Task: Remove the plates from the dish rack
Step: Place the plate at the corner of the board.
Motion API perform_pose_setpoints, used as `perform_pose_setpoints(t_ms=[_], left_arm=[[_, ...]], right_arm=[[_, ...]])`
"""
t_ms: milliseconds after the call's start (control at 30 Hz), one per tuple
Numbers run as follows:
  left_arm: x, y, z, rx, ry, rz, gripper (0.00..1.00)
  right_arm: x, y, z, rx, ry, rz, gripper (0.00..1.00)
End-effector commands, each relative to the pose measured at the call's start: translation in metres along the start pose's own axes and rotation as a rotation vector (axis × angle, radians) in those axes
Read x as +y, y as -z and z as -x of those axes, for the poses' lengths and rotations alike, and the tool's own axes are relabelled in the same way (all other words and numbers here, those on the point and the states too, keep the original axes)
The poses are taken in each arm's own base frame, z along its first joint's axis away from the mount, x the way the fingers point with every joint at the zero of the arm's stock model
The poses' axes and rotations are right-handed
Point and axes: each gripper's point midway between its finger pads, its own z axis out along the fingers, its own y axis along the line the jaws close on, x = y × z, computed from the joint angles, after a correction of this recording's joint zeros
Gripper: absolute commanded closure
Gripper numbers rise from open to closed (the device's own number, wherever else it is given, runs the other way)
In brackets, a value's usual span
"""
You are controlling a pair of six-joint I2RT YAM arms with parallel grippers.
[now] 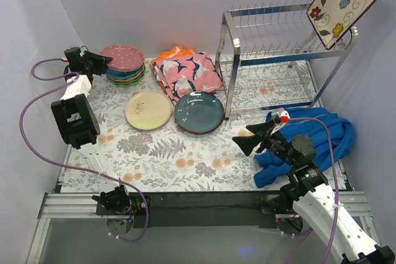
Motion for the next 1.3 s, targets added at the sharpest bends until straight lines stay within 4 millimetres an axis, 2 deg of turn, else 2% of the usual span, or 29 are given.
perform_pose_setpoints(t_ms=[0, 100, 200, 333, 367, 467, 500, 600, 700, 733, 767, 933, 1067, 1267], left_arm=[[-0.081, 0.010, 0.037, -0.089, -0.096, -0.186, 1.00], [-0.067, -0.004, 0.041, -0.102, -0.105, -0.163, 1.00], [-0.061, -0.013, 0.043, -0.102, -0.099, -0.164, 1.00], [-0.048, -0.030, 0.038, -0.060, -0.091, -0.151, 0.93], [-0.050, -0.030, 0.036, -0.051, -0.101, -0.159, 0.92], [-0.046, -0.027, 0.038, -0.064, -0.122, -0.133, 0.78], [-0.040, -0.028, 0.038, -0.066, -0.114, -0.100, 0.69], [-0.037, -0.027, 0.041, -0.072, -0.140, -0.073, 0.65], [-0.038, -0.024, 0.043, -0.073, -0.159, -0.048, 0.53], [-0.040, -0.023, 0.041, -0.067, -0.167, -0.053, 0.43], [-0.041, -0.022, 0.043, -0.068, -0.171, -0.054, 0.41], [-0.030, -0.015, 0.048, -0.084, -0.188, 0.052, 0.39], [-0.026, -0.001, 0.054, -0.114, -0.210, 0.123, 0.39], [-0.039, 0.021, 0.064, -0.156, -0.253, 0.158, 0.38]], right_arm=[[-0.003, -0.003, 0.006, -0.028, 0.024, -0.010, 0.04], [-0.007, -0.005, 0.000, -0.020, 0.016, -0.016, 0.04], [-0.009, -0.005, -0.002, -0.016, 0.016, -0.025, 0.04], [-0.009, -0.005, 0.000, -0.023, 0.020, -0.027, 0.04], [-0.010, -0.005, 0.000, -0.022, 0.021, -0.029, 0.04], [-0.010, -0.006, -0.001, -0.019, 0.020, -0.029, 0.04], [-0.010, -0.006, -0.001, -0.019, 0.020, -0.027, 0.04], [-0.009, -0.005, 0.000, -0.021, 0.021, -0.025, 0.04], [-0.011, -0.006, -0.001, -0.019, 0.019, -0.030, 0.04], [-0.011, -0.006, -0.002, -0.015, 0.016, -0.032, 0.04], [-0.011, -0.006, -0.002, -0.012, 0.015, -0.030, 0.04], [-0.009, -0.005, -0.001, -0.019, 0.027, -0.020, 0.04], [-0.010, -0.005, -0.004, -0.011, 0.024, -0.022, 0.04], [-0.006, -0.004, -0.001, -0.022, 0.033, -0.006, 0.04]])
